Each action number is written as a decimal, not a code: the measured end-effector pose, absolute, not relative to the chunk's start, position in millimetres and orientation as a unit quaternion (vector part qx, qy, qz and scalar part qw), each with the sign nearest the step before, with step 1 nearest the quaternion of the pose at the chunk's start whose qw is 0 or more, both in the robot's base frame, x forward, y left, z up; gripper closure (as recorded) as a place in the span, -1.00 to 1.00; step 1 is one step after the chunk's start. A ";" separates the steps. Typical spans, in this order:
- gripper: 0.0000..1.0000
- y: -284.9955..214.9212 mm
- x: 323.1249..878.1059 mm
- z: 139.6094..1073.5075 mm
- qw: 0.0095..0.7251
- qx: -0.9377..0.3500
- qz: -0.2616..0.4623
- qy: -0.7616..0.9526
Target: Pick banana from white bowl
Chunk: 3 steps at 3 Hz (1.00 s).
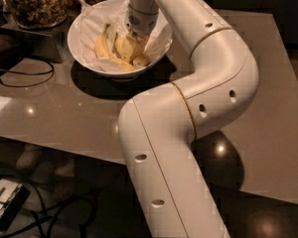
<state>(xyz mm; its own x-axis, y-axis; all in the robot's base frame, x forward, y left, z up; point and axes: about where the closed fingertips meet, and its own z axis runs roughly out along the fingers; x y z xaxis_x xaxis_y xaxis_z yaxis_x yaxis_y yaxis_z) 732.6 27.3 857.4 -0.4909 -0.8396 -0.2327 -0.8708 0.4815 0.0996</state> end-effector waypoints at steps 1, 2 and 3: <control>1.00 28.6 738.7 880.7 0.118 -0.512 0.087 0.846; 1.00 37.7 739.6 922.8 0.185 -0.537 0.048 0.822; 1.00 51.0 727.3 960.6 0.246 -0.553 0.016 0.796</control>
Offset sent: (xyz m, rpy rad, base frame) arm -0.1224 -0.0073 0.0681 -0.0053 -0.4050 0.0906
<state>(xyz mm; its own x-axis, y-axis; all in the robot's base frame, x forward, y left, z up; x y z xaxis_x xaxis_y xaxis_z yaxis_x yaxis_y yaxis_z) 727.3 51.0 960.6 -0.2677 -0.8723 -0.4093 -0.8877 0.3884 -0.2473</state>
